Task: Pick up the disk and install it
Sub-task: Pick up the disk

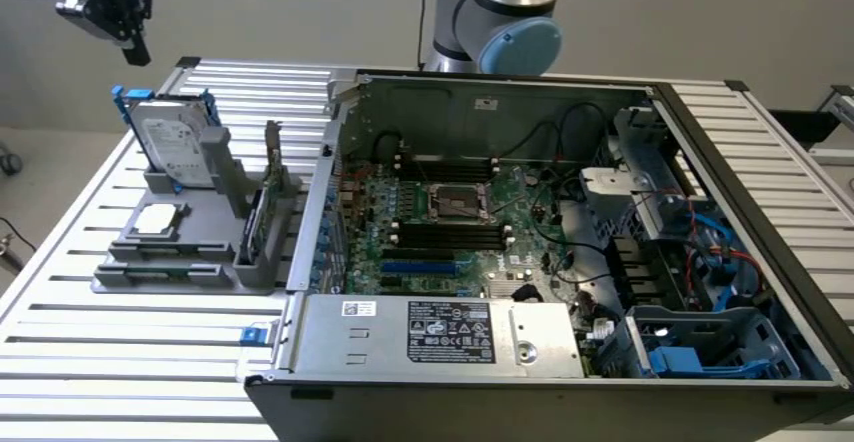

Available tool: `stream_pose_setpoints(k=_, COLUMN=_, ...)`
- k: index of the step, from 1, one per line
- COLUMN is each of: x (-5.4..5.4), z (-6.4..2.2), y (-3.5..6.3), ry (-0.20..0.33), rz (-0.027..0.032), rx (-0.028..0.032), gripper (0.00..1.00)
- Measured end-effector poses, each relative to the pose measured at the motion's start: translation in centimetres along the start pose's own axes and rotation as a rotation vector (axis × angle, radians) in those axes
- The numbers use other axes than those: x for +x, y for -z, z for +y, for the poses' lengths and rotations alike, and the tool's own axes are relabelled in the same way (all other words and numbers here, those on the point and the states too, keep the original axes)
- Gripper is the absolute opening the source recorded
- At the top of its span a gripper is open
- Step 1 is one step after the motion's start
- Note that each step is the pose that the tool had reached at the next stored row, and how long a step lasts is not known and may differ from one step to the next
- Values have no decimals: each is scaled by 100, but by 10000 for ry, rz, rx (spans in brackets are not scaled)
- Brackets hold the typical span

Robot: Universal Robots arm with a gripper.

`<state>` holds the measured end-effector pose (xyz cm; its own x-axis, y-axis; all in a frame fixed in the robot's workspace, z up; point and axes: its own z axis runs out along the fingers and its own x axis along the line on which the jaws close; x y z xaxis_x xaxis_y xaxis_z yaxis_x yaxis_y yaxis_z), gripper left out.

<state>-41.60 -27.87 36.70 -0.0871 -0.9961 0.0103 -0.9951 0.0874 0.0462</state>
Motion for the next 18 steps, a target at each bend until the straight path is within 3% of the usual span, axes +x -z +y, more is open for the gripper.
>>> stream_pose_setpoints(k=7, x=-9, z=54, y=-9, ry=641, rz=165, rx=19, gripper=11)
stream_pose_setpoints(k=13, x=-6, z=131, y=-57, ry=985, rz=217, rx=28, gripper=11)
stream_pose_setpoints(k=18, x=-5, z=140, y=-69, ry=1006, rz=296, rx=31, gripper=12)
